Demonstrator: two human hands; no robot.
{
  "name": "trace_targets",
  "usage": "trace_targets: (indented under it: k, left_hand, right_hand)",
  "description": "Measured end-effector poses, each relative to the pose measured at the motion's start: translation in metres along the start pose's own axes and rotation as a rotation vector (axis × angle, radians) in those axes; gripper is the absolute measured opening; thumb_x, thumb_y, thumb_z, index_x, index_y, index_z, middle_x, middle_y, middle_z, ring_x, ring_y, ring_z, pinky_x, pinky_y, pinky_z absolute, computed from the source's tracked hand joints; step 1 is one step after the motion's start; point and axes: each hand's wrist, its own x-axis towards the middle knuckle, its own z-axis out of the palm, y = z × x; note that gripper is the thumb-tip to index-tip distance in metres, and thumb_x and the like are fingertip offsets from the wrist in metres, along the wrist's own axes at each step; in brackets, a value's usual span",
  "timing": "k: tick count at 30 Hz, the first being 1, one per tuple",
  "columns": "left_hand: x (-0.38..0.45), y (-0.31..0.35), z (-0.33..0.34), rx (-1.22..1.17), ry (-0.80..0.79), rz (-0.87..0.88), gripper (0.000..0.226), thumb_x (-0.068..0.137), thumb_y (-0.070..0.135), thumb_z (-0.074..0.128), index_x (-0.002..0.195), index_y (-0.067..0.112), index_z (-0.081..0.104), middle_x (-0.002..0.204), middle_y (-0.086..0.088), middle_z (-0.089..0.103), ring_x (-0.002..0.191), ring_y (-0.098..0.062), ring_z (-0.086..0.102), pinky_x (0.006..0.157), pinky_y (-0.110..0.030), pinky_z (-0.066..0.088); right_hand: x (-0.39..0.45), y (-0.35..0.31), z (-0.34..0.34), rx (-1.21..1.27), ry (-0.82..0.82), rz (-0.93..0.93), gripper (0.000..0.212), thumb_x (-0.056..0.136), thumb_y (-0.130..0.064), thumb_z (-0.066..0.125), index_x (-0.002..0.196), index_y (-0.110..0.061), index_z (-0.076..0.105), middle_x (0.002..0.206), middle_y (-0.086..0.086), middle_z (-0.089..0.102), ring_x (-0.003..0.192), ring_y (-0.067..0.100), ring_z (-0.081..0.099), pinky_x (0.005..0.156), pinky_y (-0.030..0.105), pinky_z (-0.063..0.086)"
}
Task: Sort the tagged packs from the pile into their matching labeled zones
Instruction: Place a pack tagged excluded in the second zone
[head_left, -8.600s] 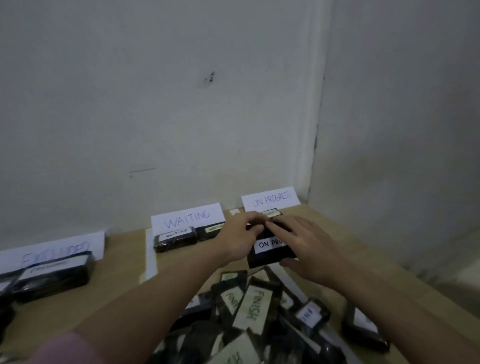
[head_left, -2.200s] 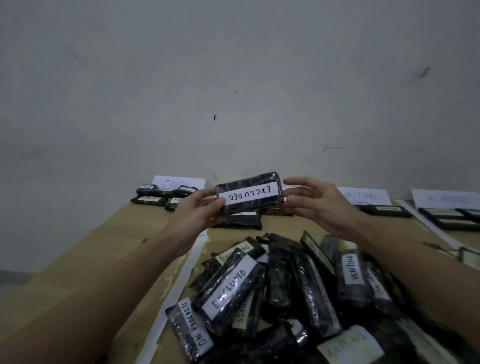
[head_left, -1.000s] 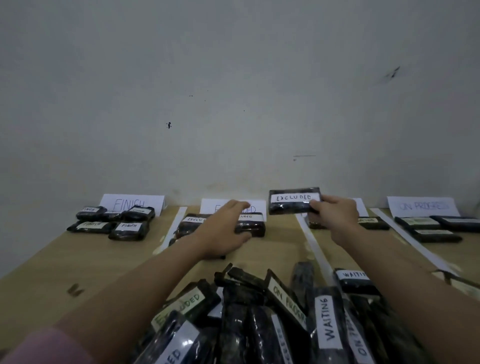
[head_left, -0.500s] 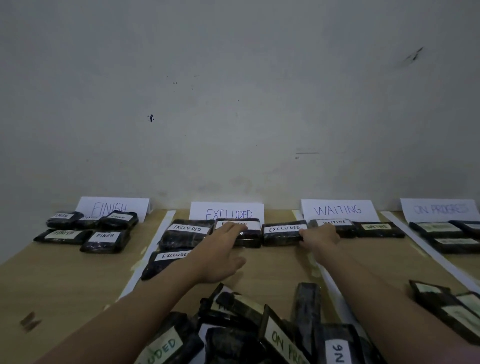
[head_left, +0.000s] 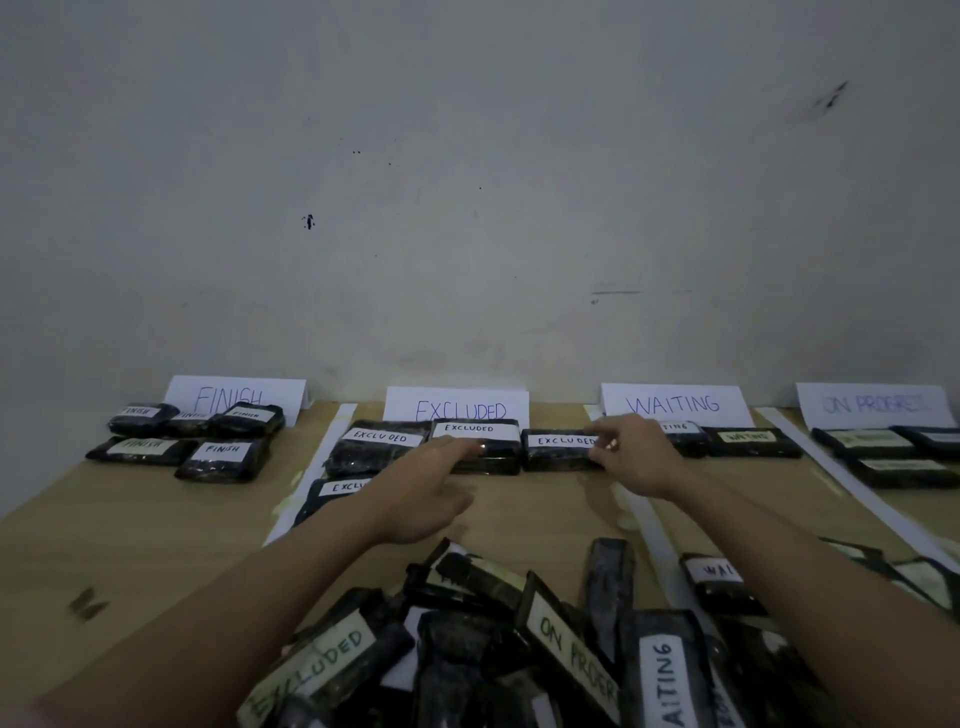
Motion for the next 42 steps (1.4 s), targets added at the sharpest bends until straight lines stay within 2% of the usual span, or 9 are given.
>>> trace_targets:
  k: [4,9,14,18,21,25,28,33,42]
  left_hand:
    - [-0.006,0.017,-0.003,0.002,-0.033,0.058,0.05,0.092,0.017,0.052,0.14,0.013,0.036,0.142,-0.002,0.043,0.13,-0.013,0.04,0.103,-0.019,0.029]
    - [-0.007,0.043,0.0,0.004,-0.036,0.116,0.046,0.092,0.014,0.051,0.136,0.011,0.04,0.137,-0.004,0.047,0.126,-0.015,0.043,0.096,-0.012,0.027]
    - [-0.009,0.061,0.0,-0.001,-0.038,0.145,0.042,0.093,0.018,0.052,0.133,0.011,0.044,0.134,-0.005,0.05,0.123,-0.016,0.045,0.101,-0.024,0.034]
    - [-0.01,0.074,-0.005,-0.184,-0.011,0.047,0.04,0.092,0.024,0.053,0.13,0.011,0.048,0.129,-0.005,0.055,0.118,-0.017,0.051,0.1,-0.028,0.04]
    - [-0.011,0.086,-0.012,-0.408,-0.003,-0.162,0.043,0.095,0.045,0.04,0.124,0.016,0.051,0.119,-0.003,0.059,0.109,-0.019,0.055,0.084,-0.032,0.046]
    - [-0.013,0.105,-0.024,-0.913,-0.143,-0.408,0.052,0.09,0.059,0.035,0.116,0.019,0.055,0.11,-0.007,0.063,0.086,-0.021,0.069,0.057,-0.025,0.05]
    - [-0.018,0.117,-0.028,-1.144,-0.108,-0.323,0.033,0.092,0.042,0.048,0.105,0.015,0.06,0.097,-0.005,0.066,0.067,-0.015,0.069,0.052,-0.021,0.052]
    - [-0.032,0.114,-0.024,-0.939,0.259,-0.059,0.031,0.075,0.012,0.073,0.105,0.016,0.064,0.11,-0.007,0.062,0.083,-0.017,0.067,0.069,-0.02,0.056]
    - [-0.052,0.121,-0.026,-0.885,0.267,0.067,0.043,0.071,-0.007,0.072,0.108,0.014,0.062,0.102,0.002,0.064,0.077,-0.002,0.068,0.074,-0.015,0.055]
  right_hand:
    - [-0.042,-0.016,-0.029,-0.138,-0.301,-0.214,0.025,0.09,-0.027,0.059,0.112,-0.016,0.067,0.106,0.002,0.067,0.085,0.007,0.056,0.077,0.02,0.042]
    - [-0.079,-0.013,-0.025,-0.203,-0.421,-0.073,0.036,0.082,-0.044,0.065,0.102,-0.015,0.071,0.1,0.004,0.067,0.074,0.009,0.059,0.078,0.026,0.05]
    - [-0.091,-0.019,-0.022,0.302,-0.272,0.168,0.023,0.072,-0.017,0.08,0.09,-0.006,0.07,0.082,0.01,0.067,0.063,0.014,0.062,0.064,0.026,0.057]
    - [-0.096,-0.035,-0.045,0.367,0.055,0.008,0.027,0.069,-0.01,0.08,0.093,-0.015,0.068,0.094,0.003,0.066,0.084,0.019,0.063,0.075,0.031,0.054]
    - [-0.105,-0.047,-0.066,0.612,0.3,-0.128,0.027,0.073,-0.004,0.075,0.091,-0.02,0.062,0.101,0.003,0.063,0.087,0.021,0.065,0.077,0.032,0.056]
    - [-0.12,-0.054,-0.083,0.962,0.358,-0.232,0.028,0.08,0.004,0.066,0.094,-0.018,0.057,0.104,-0.002,0.061,0.09,0.016,0.068,0.08,0.025,0.056]
    - [-0.129,-0.047,-0.083,0.981,0.369,-0.214,0.027,0.083,0.002,0.064,0.097,-0.02,0.057,0.109,-0.006,0.06,0.094,0.013,0.067,0.081,0.027,0.056]
    - [-0.143,-0.037,-0.081,1.087,0.363,-0.157,0.019,0.081,0.001,0.066,0.094,-0.012,0.061,0.097,0.004,0.065,0.08,0.012,0.069,0.069,0.027,0.057]
    - [-0.153,-0.031,-0.079,1.095,0.382,-0.178,0.021,0.079,0.004,0.066,0.09,-0.013,0.06,0.095,0.012,0.064,0.077,0.012,0.07,0.07,0.025,0.057]
